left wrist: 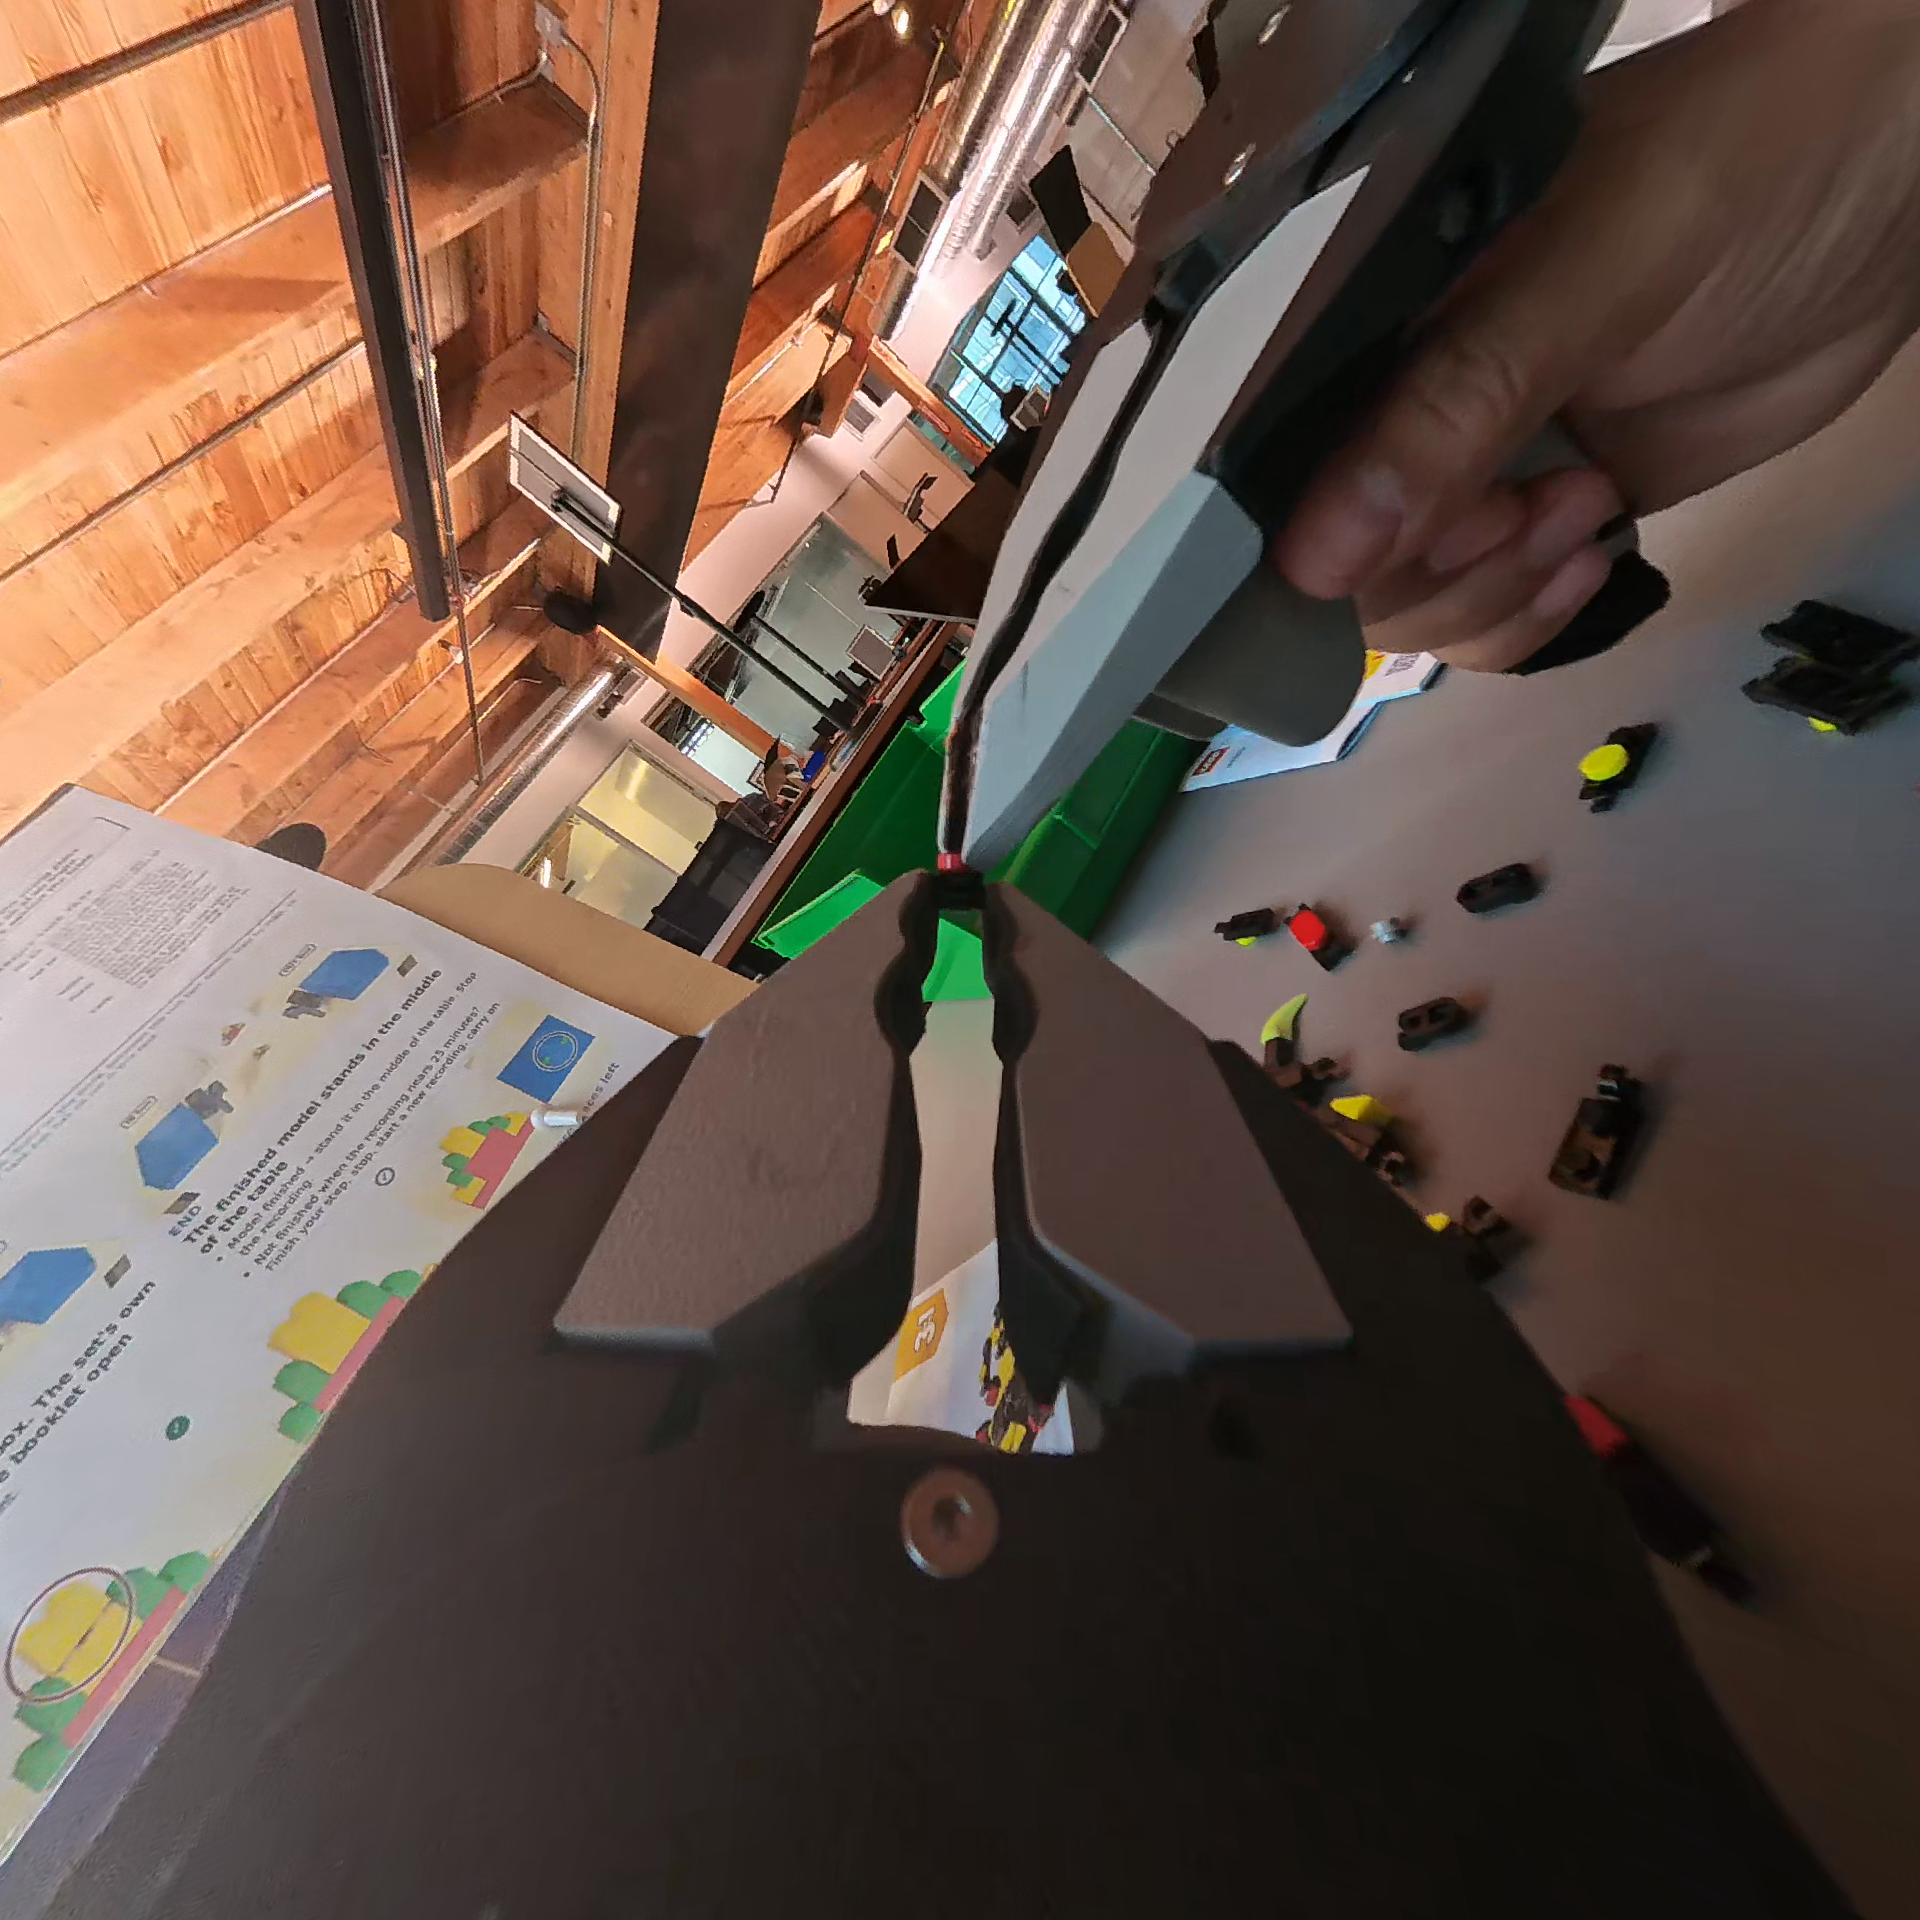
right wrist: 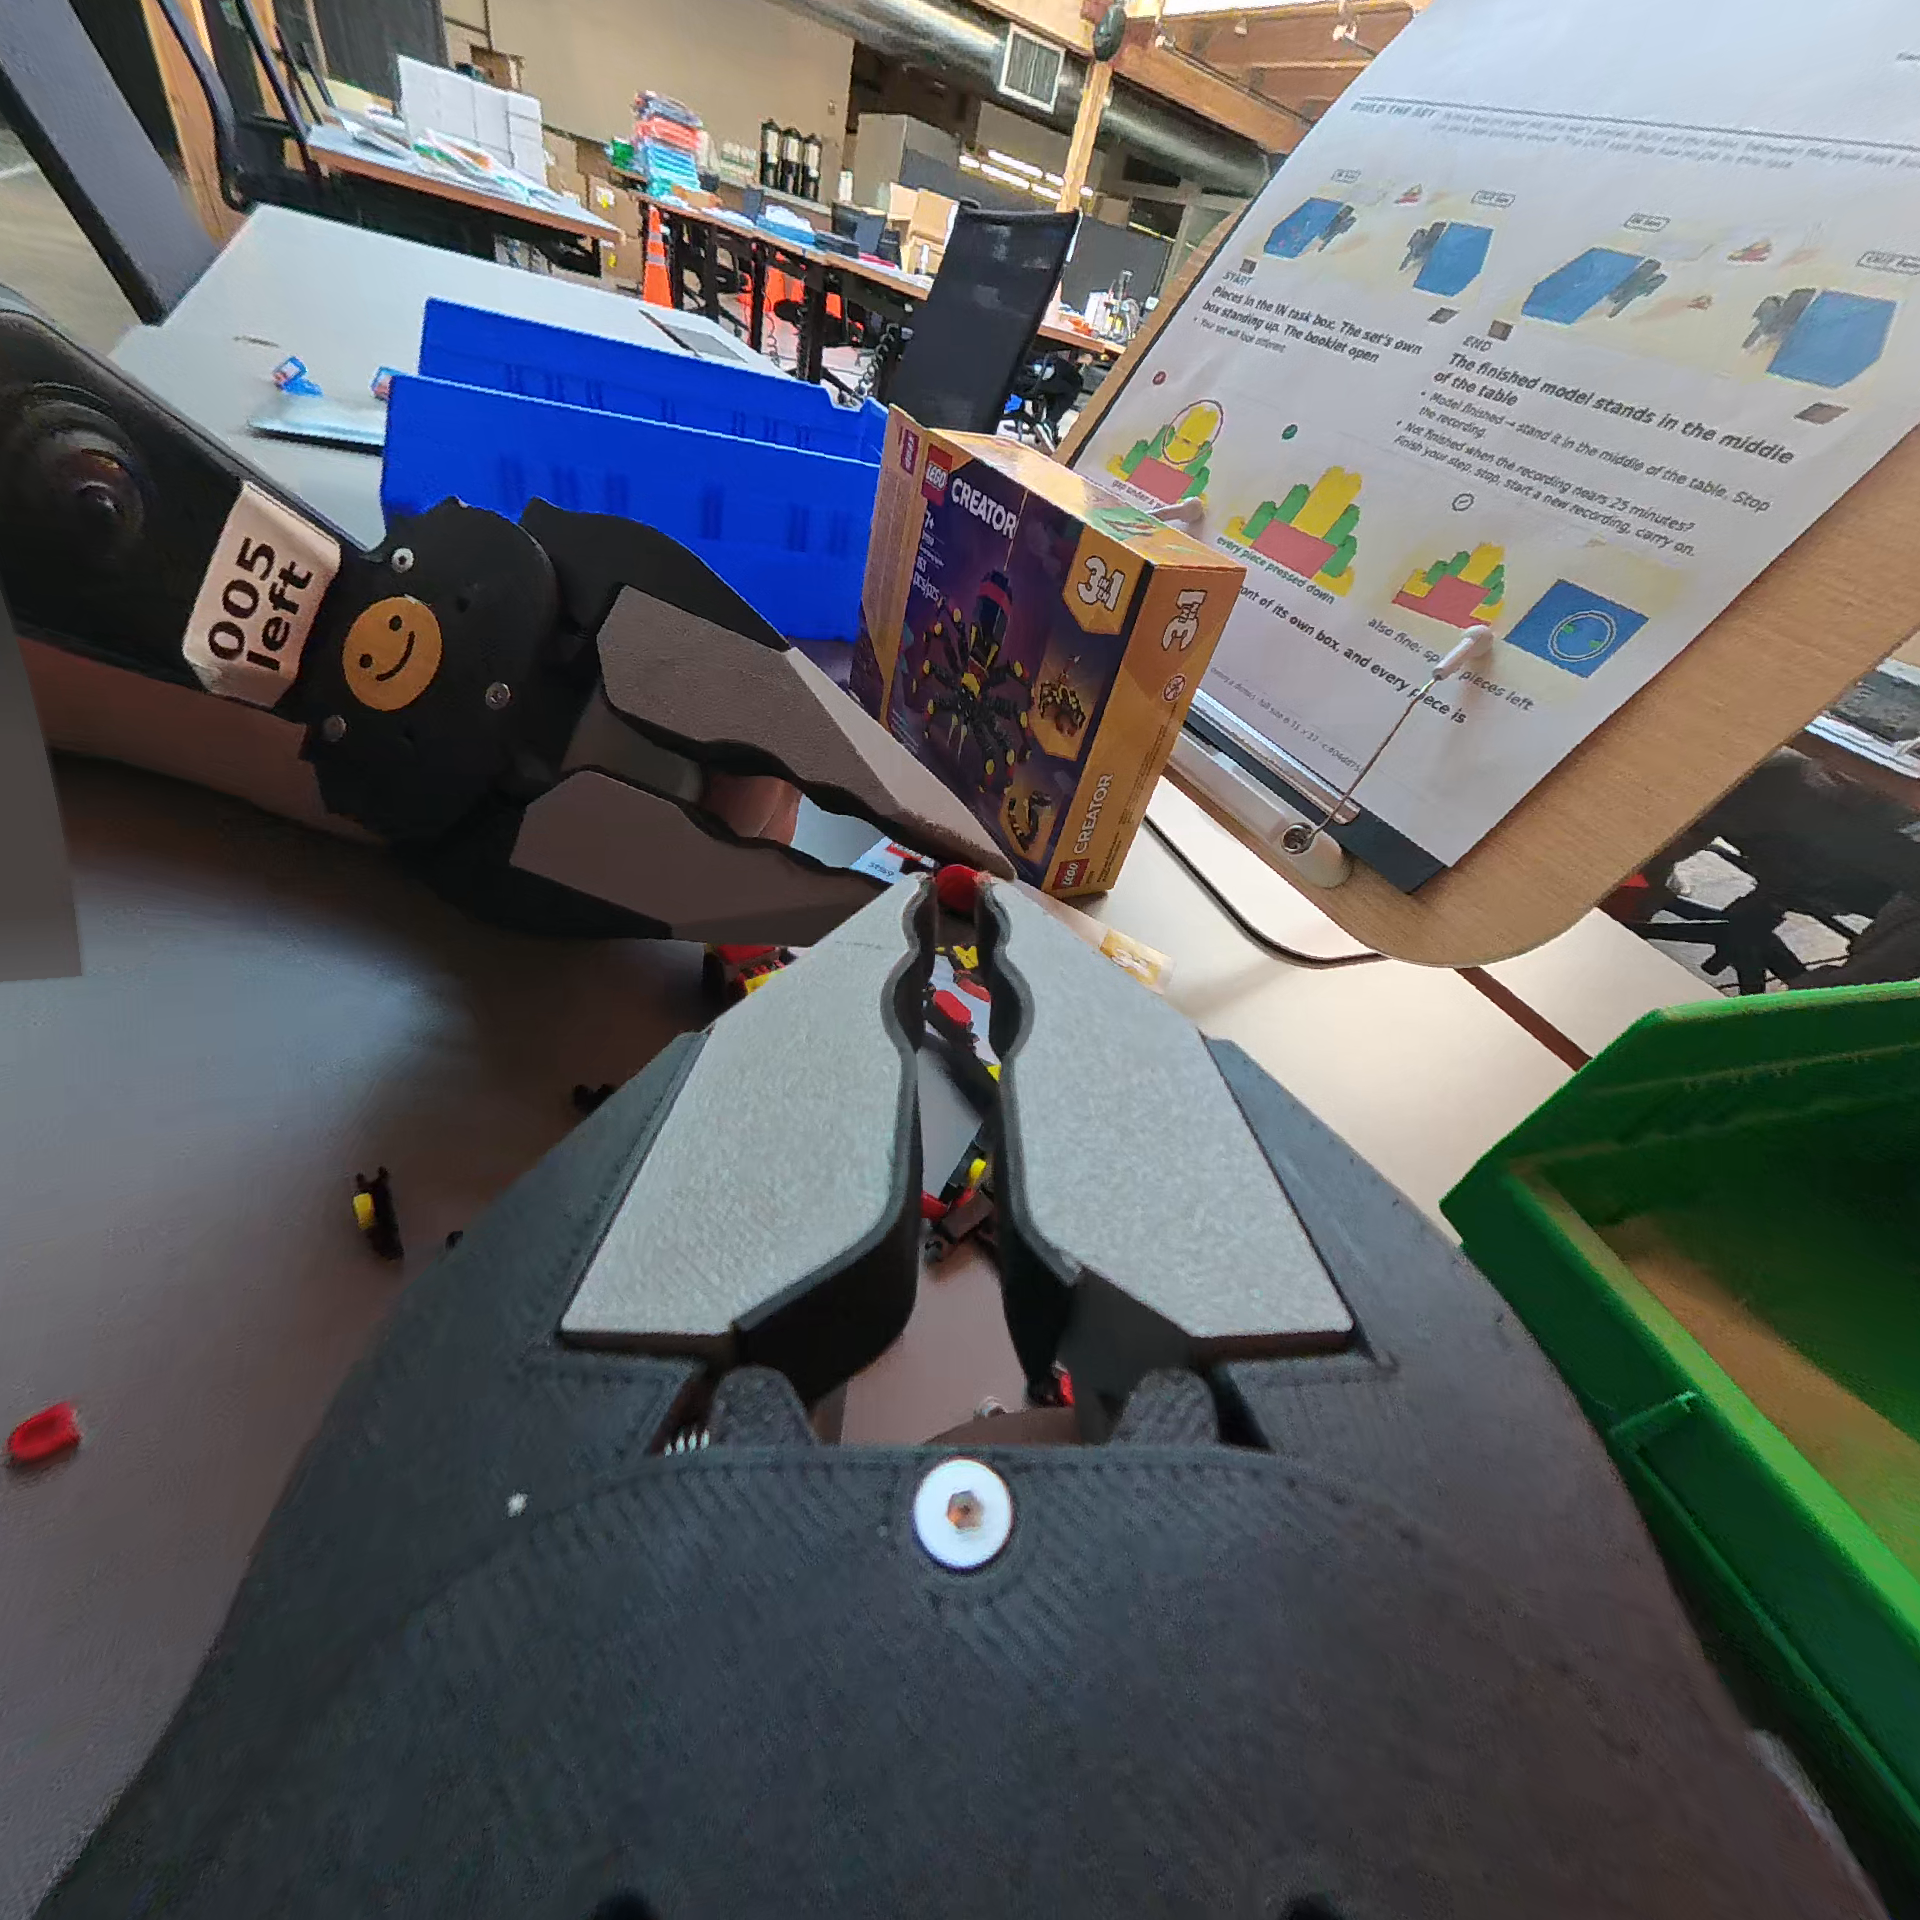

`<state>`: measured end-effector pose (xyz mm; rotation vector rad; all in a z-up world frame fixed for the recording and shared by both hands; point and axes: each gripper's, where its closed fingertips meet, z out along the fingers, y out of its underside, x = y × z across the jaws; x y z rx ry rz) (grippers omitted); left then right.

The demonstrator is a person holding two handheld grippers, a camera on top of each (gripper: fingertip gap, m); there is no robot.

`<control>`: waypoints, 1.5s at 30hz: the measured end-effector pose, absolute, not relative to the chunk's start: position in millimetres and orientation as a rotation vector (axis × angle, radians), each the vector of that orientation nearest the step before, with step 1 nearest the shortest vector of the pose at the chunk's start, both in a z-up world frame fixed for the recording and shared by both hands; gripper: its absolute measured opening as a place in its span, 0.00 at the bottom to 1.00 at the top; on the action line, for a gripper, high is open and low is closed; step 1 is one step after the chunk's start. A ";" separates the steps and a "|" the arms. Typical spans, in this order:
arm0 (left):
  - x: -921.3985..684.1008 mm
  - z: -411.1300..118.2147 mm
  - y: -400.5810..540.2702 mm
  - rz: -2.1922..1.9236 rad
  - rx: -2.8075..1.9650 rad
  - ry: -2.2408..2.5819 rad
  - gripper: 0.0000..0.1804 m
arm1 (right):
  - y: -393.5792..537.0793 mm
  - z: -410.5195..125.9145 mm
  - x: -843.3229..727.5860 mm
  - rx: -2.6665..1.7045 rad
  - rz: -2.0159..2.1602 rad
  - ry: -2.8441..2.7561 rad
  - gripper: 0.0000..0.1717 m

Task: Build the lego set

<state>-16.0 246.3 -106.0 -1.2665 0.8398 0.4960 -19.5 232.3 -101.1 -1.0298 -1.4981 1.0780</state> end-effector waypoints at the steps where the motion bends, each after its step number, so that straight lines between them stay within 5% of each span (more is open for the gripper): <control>1: -15.0 -106.8 246.3 0.503 -1.266 0.849 0.03 | 232.2 -101.3 -19.1 -1.026 1.077 -1.501 0.03; 11: -10.9 -106.4 245.5 0.458 -1.276 0.837 0.03 | 231.7 -98.4 -17.8 -1.126 1.231 -1.488 0.02; 15: -28.6 -90.5 245.4 0.353 -1.319 0.660 0.03 | 277.0 -78.3 -9.6 -1.157 0.989 -1.265 0.00; 19: -40.0 -99.7 249.5 0.209 -1.383 0.625 0.03 | 292.5 -42.9 16.9 -1.120 1.373 -1.092 0.00; 24: -8.4 -104.5 240.2 -0.102 -1.387 0.703 0.03 | 251.4 -83.9 0.1 -1.078 1.322 -1.464 0.09; 28: -2.3 -103.3 231.3 -0.316 -1.431 0.681 0.03 | 235.7 -95.4 -2.2 -1.007 1.277 -1.554 0.02; 45: 6.5 -98.1 222.2 -0.483 -1.395 0.687 0.04 | 228.2 -104.3 6.5 -1.005 1.346 -1.681 0.00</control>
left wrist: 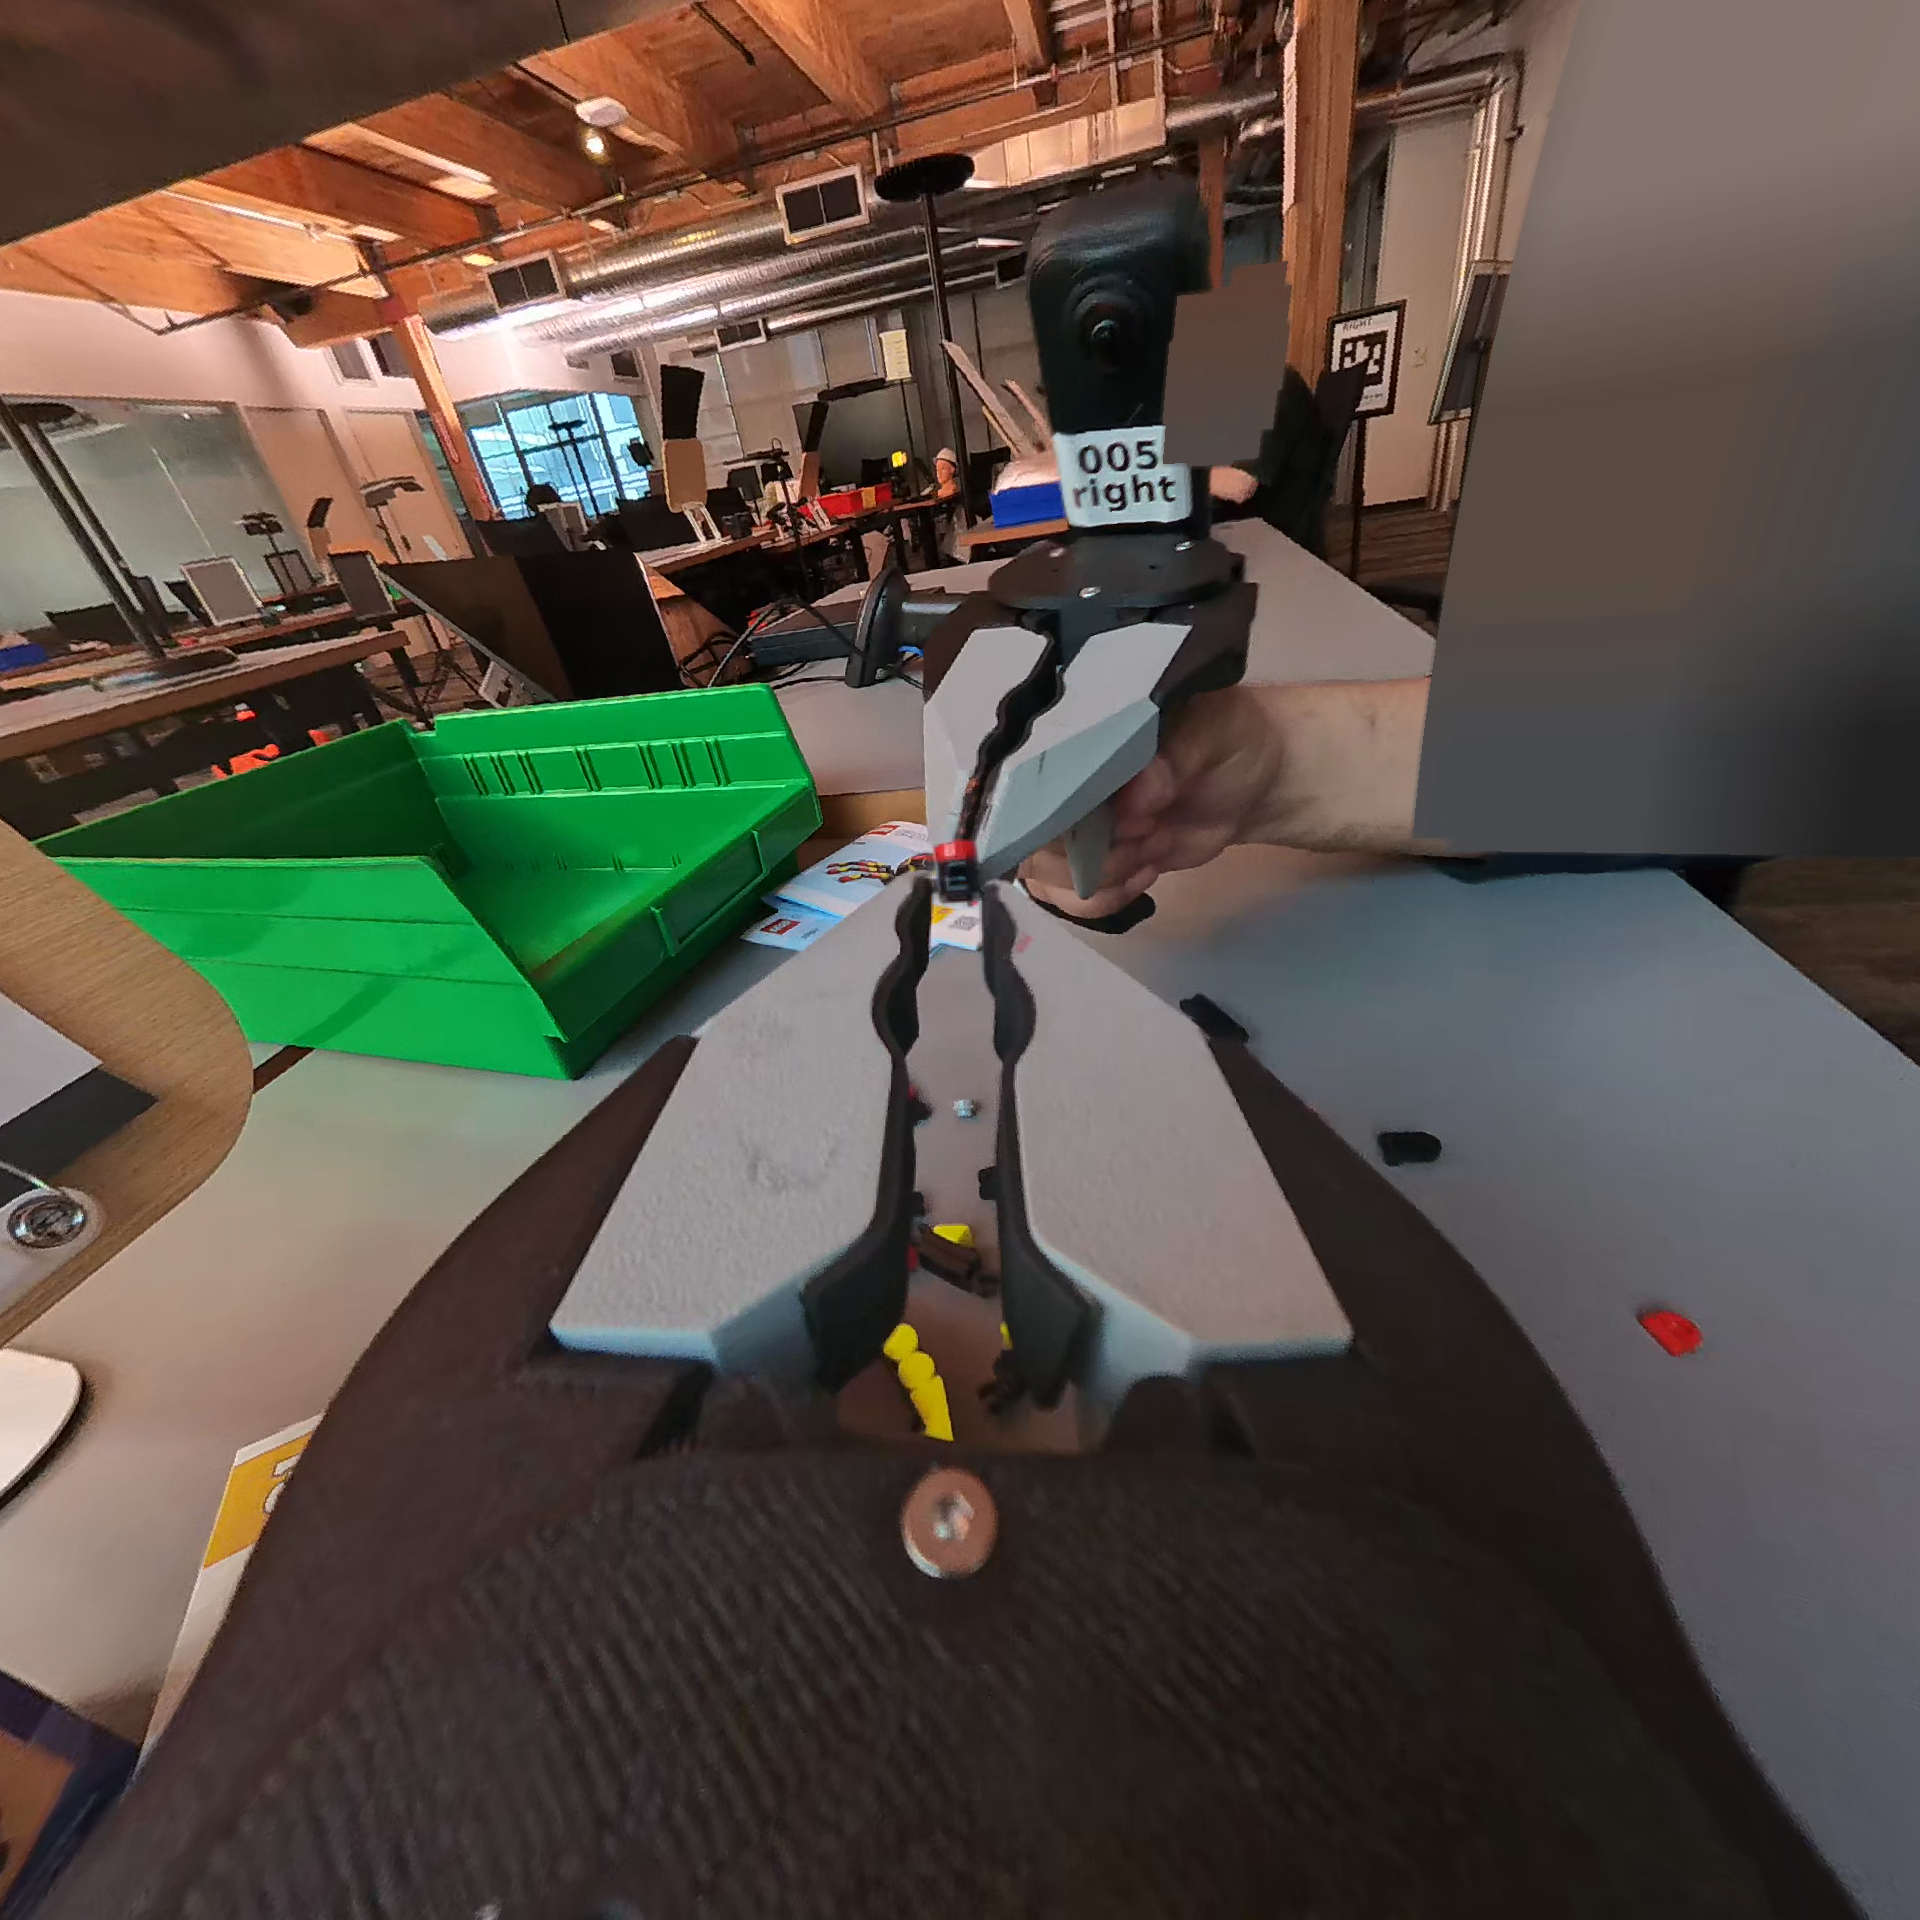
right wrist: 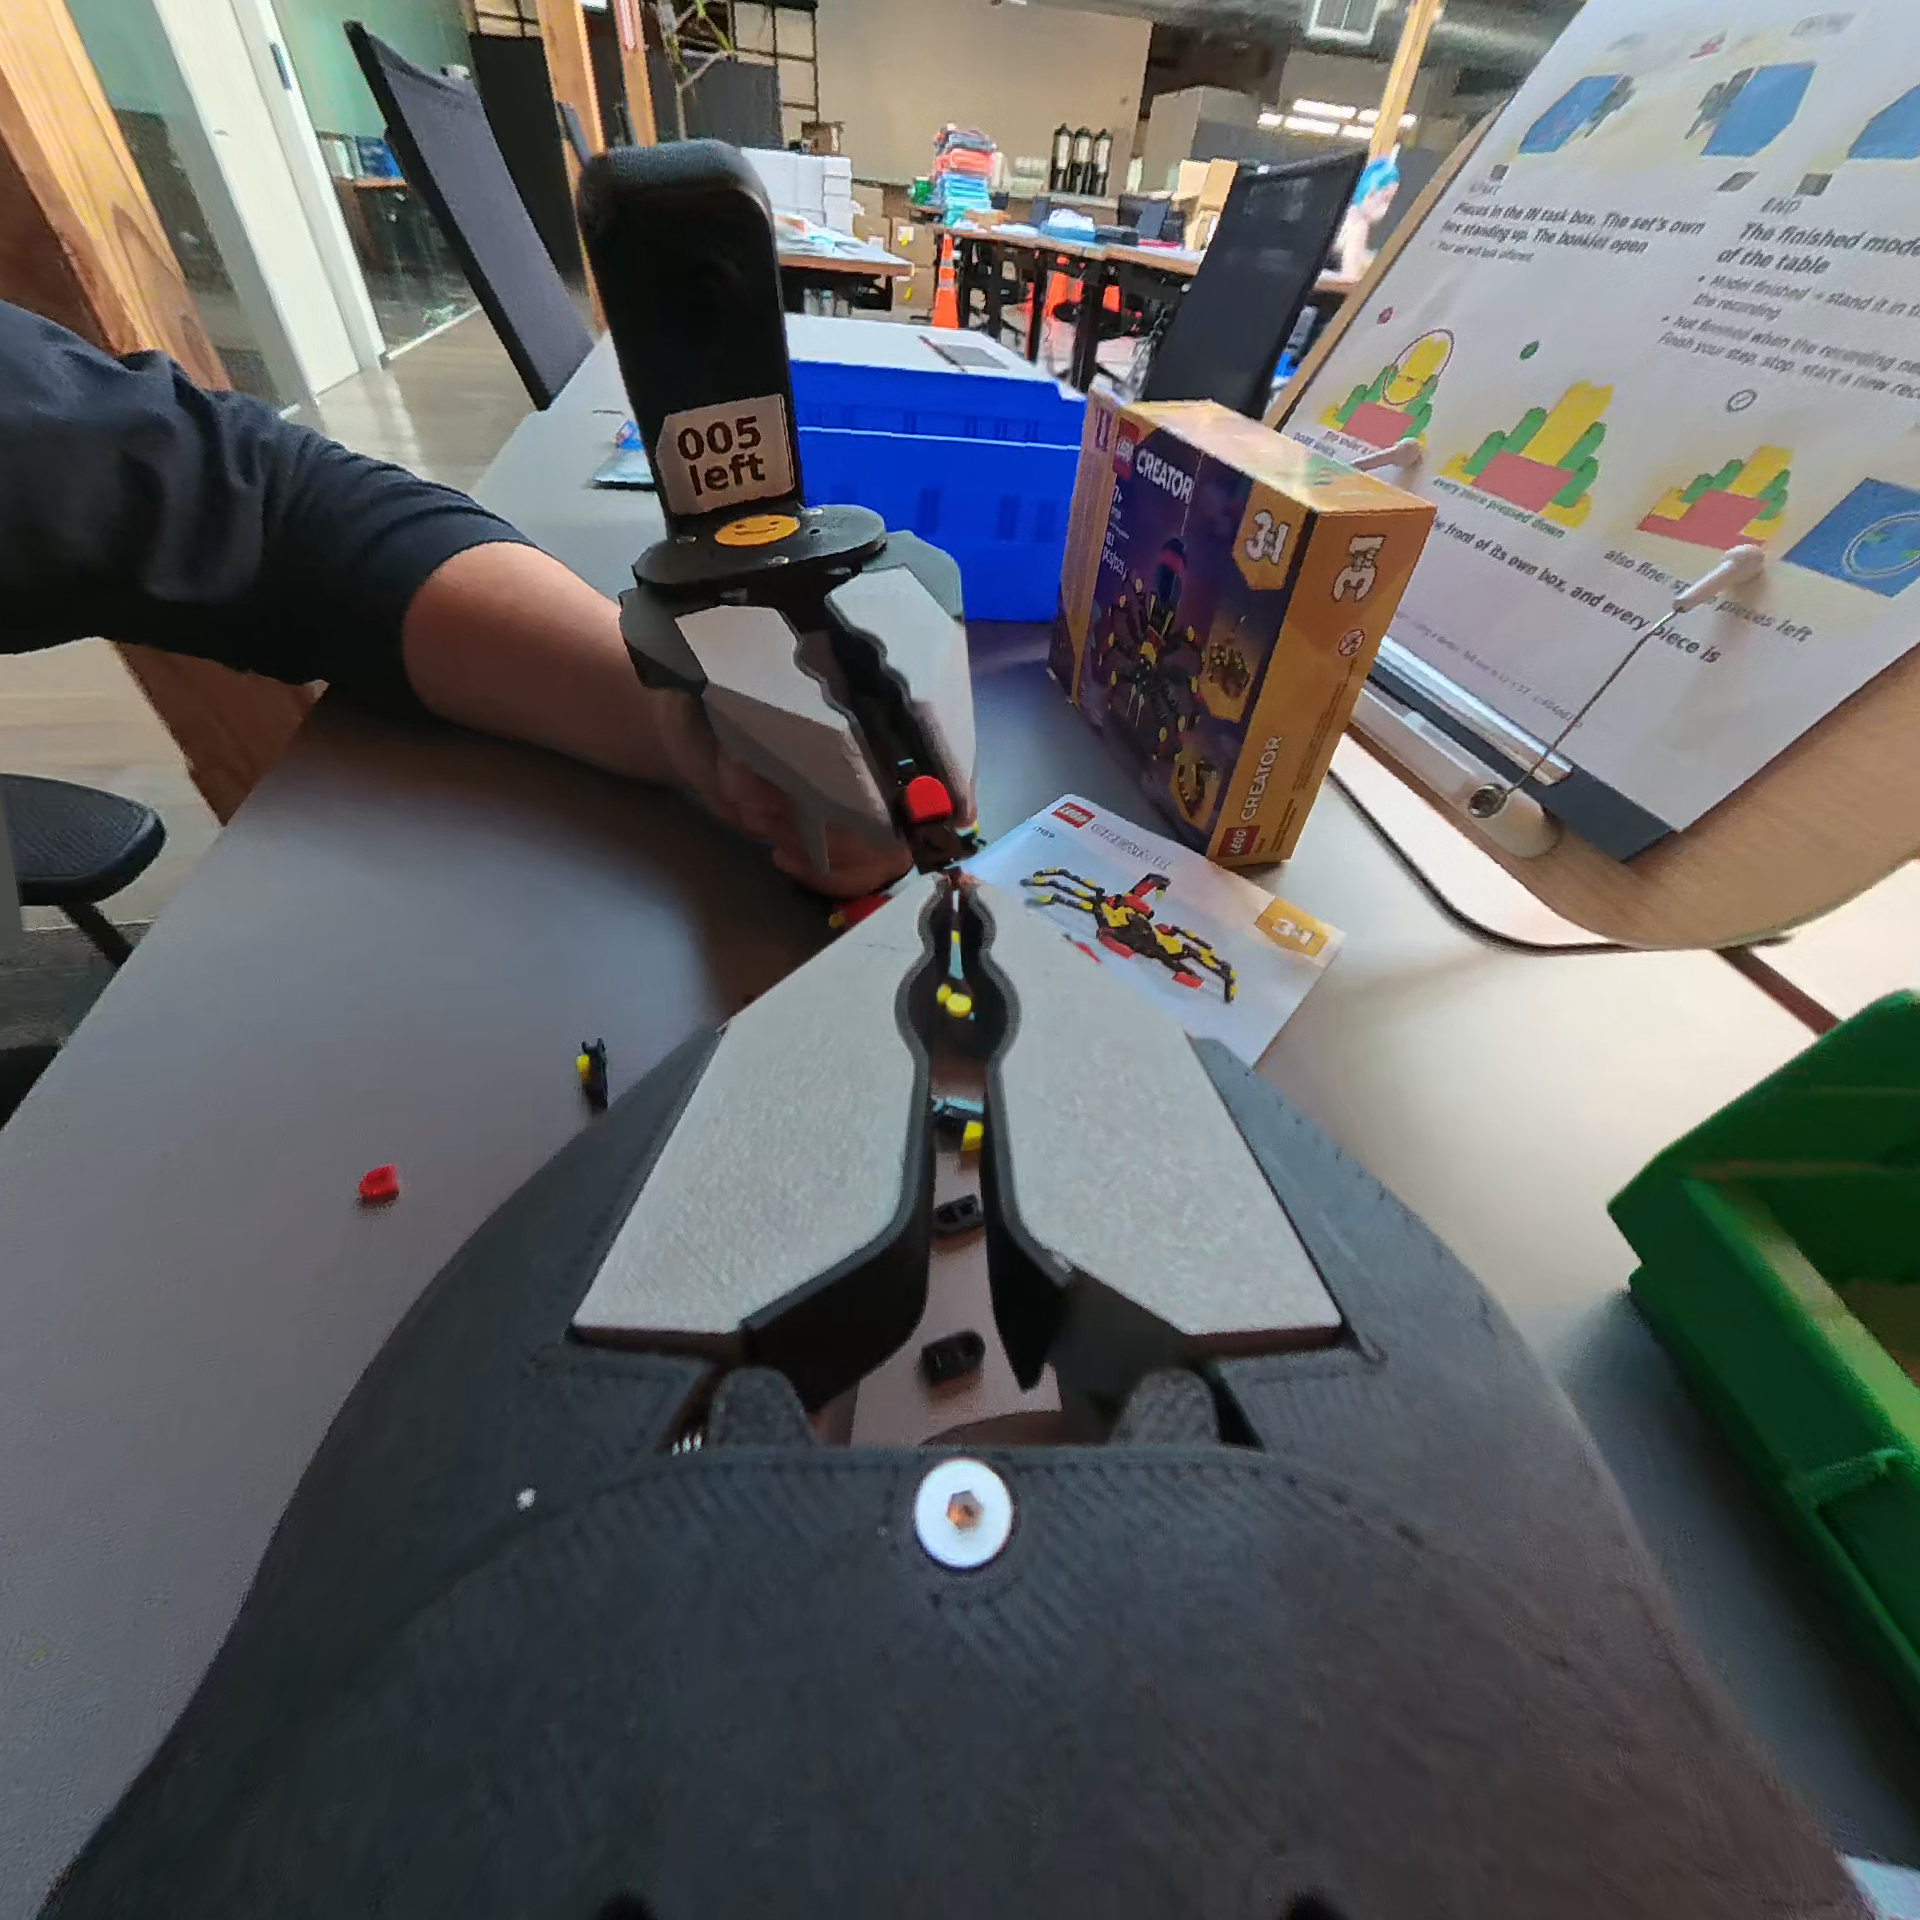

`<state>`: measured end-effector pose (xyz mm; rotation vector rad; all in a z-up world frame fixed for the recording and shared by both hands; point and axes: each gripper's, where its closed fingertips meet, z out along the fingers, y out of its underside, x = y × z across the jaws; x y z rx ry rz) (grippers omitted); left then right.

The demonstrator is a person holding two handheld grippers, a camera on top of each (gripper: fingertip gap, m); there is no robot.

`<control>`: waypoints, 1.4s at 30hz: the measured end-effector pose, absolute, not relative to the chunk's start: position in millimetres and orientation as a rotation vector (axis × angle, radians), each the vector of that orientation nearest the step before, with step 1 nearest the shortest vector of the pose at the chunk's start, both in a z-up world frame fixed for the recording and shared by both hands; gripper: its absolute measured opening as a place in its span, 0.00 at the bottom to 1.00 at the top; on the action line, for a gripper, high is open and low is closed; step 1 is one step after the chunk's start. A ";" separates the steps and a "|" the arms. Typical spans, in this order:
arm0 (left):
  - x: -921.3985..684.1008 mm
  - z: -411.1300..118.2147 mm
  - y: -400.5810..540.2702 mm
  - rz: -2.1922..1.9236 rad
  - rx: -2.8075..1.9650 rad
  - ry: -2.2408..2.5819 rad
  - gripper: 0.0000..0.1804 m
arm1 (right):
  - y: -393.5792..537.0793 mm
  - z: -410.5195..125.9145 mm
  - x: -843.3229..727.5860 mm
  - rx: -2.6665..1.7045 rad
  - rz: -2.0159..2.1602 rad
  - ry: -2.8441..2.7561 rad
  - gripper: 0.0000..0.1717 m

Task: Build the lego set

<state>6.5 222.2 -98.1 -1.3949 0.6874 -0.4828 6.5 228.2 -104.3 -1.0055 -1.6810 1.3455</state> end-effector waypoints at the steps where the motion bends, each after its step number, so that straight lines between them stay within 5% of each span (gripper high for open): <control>1: 5.0 -96.2 221.5 -0.491 -1.384 0.677 0.07 | 231.0 -106.7 8.4 -1.025 1.350 -1.696 0.00; 4: -5.2 -88.9 222.9 -0.506 -1.351 0.606 0.23 | 234.9 -121.7 16.1 -1.098 1.369 -1.789 0.00; 14: -28.9 -91.3 233.7 -0.026 -1.308 0.614 0.07 | 202.0 -197.4 26.3 -1.153 1.115 -2.238 0.01; 24: -63.8 -91.9 241.7 0.235 -1.362 0.530 0.01 | 252.3 -174.2 6.6 -1.265 1.087 -1.901 0.12; 42: -55.6 -179.1 202.2 -0.001 -2.036 0.583 0.16 | 294.9 -169.2 -5.8 -1.340 0.893 -1.693 0.11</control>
